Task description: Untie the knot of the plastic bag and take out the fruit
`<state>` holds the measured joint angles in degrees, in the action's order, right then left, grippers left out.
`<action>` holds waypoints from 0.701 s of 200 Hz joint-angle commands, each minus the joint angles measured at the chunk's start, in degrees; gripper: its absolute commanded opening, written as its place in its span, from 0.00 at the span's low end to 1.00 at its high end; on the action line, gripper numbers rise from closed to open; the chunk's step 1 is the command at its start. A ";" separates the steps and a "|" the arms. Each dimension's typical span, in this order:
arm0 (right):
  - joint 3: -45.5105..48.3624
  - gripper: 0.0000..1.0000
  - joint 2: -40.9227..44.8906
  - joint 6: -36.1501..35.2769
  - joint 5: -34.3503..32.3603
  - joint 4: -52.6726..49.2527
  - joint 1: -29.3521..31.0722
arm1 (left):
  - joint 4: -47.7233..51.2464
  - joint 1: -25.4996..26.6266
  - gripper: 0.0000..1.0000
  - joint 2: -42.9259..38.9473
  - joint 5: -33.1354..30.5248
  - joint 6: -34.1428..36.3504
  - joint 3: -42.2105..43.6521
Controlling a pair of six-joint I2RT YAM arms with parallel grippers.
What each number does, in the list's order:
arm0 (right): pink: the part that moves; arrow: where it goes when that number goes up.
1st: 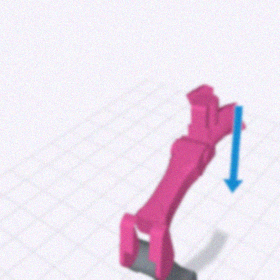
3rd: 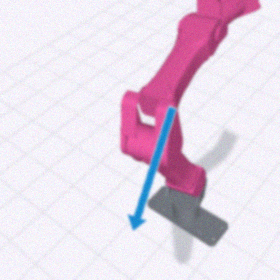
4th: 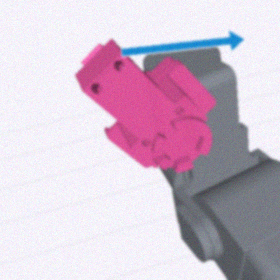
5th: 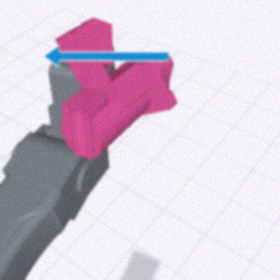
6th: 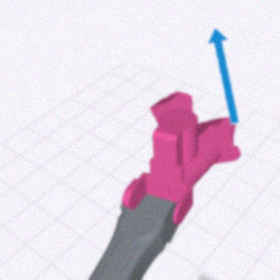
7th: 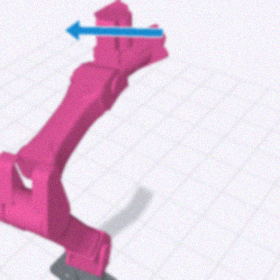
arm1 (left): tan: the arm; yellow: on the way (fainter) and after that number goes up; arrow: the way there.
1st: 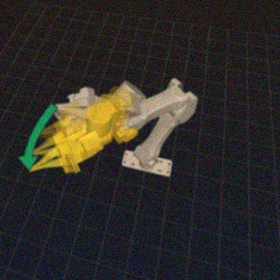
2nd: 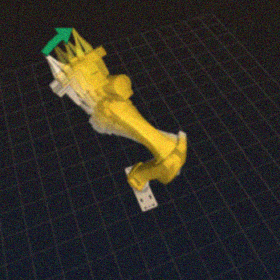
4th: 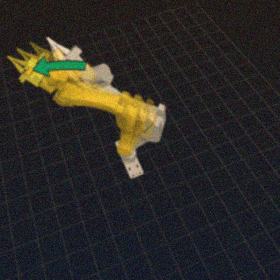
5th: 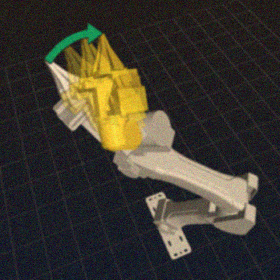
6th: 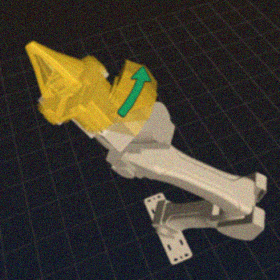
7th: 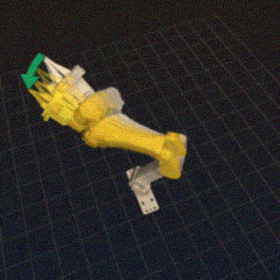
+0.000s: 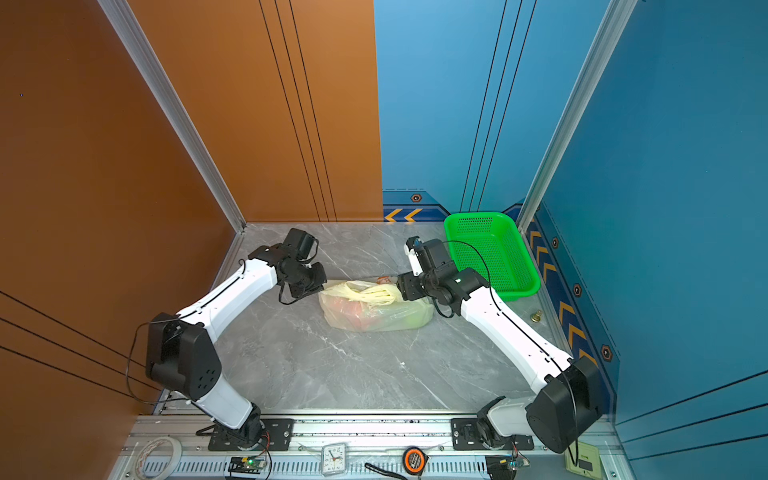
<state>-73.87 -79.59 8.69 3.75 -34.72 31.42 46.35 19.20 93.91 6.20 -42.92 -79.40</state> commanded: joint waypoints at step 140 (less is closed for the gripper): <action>-7.83 0.49 -12.69 -10.62 -0.53 -3.79 4.29 | -0.64 1.01 0.00 -1.03 -2.09 0.46 -0.28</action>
<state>-80.36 -91.02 -1.15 4.23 -37.95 35.90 45.93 19.94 93.91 5.56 -42.94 -79.40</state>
